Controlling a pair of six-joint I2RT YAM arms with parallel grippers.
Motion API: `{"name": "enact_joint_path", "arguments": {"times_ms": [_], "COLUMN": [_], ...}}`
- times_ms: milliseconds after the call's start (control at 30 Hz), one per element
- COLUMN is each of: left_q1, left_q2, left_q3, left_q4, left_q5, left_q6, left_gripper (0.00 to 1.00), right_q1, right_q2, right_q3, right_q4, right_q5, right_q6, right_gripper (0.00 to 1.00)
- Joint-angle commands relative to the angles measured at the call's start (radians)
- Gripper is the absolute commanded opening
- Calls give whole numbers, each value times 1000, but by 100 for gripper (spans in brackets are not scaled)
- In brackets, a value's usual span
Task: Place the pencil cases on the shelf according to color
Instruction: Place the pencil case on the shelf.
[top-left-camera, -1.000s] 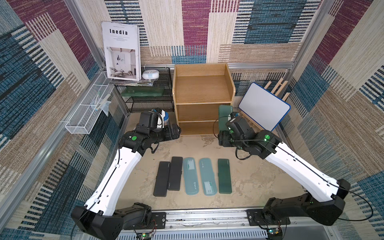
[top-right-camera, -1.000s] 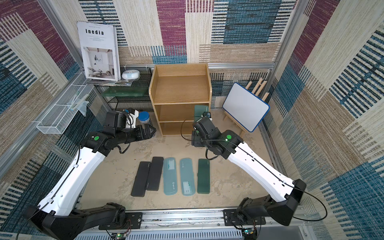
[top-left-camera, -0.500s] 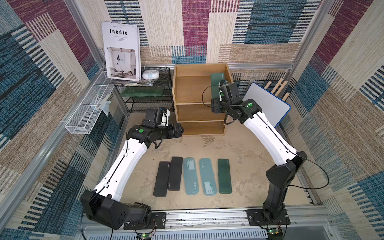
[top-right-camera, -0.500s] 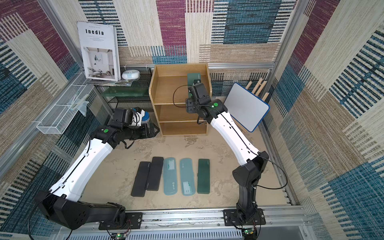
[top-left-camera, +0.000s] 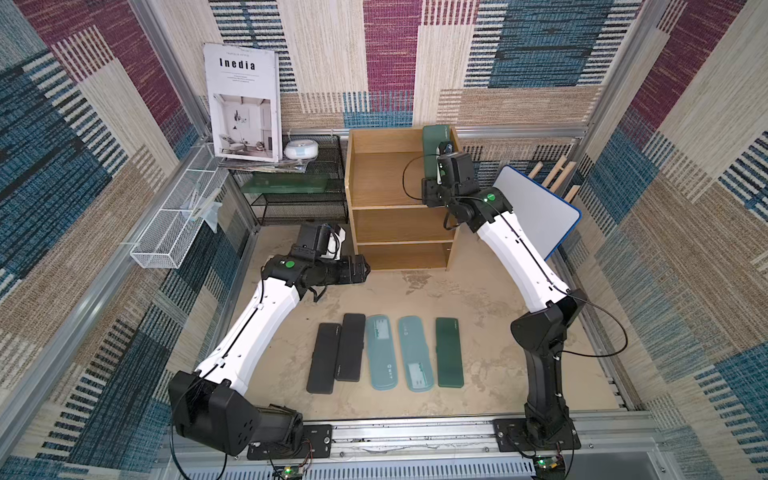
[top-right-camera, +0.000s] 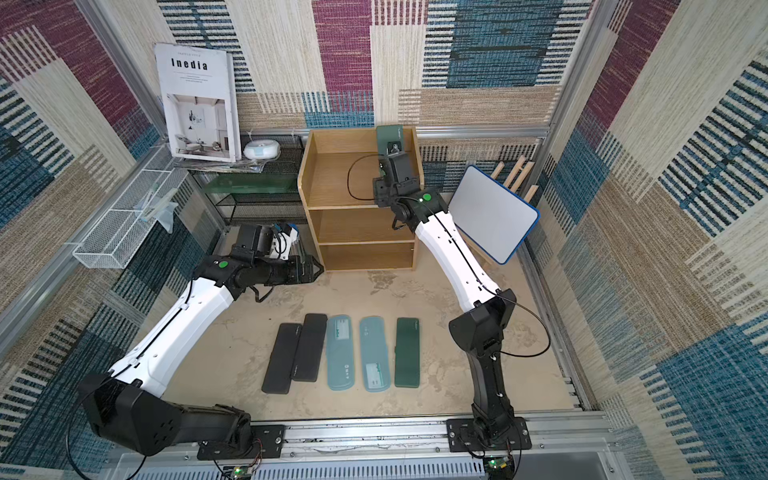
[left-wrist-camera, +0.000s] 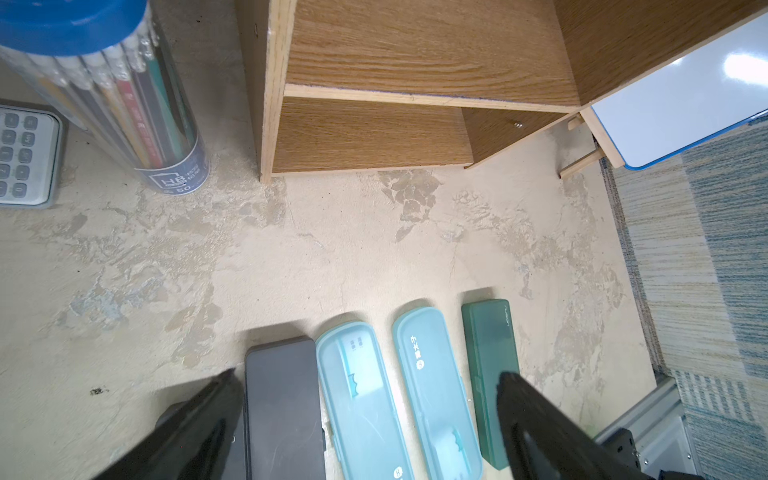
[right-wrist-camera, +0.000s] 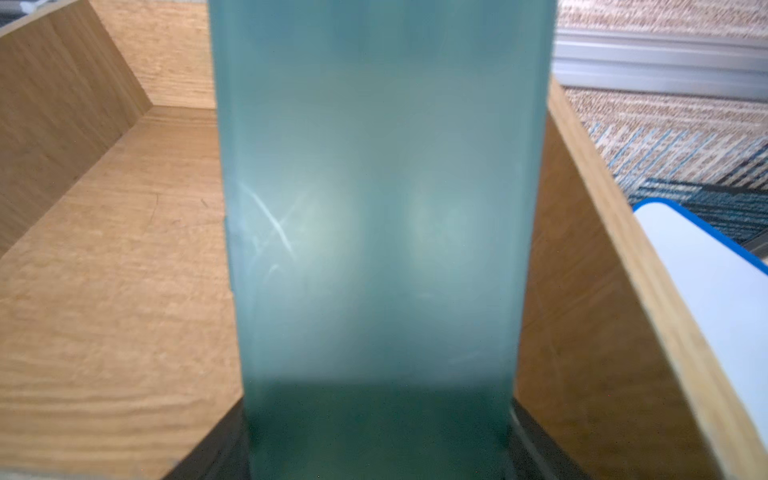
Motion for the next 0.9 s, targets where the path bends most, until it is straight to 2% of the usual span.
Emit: {"name": "enact_joint_path", "arguments": {"times_ms": [0, 100, 233, 433, 767, 867], "left_q1": [2, 1, 1, 3, 5, 4], "left_q2": [-7, -9, -4, -6, -34, -71], "left_q3": [-17, -45, -43, -48, -66, -88], "left_q4": [39, 60, 60, 59, 70, 97], "left_q5": [18, 25, 37, 37, 21, 15], "left_q6": [12, -1, -4, -5, 14, 23], "left_gripper": [99, 100, 99, 100, 99, 100], "right_q1": [-5, -9, -9, -8, 12, 18], "right_q2": [19, 35, 44, 22, -116, -187], "right_q3": [0, 1, 0, -3, -110, -165], "right_q4": [30, 33, 18, 25, 162, 175], "right_q5": [5, 3, 6, -8, 22, -20], "right_q6": [-12, -11, 2, 9, -127, -94], "right_gripper": [68, 73, 88, 100, 99, 99]}}
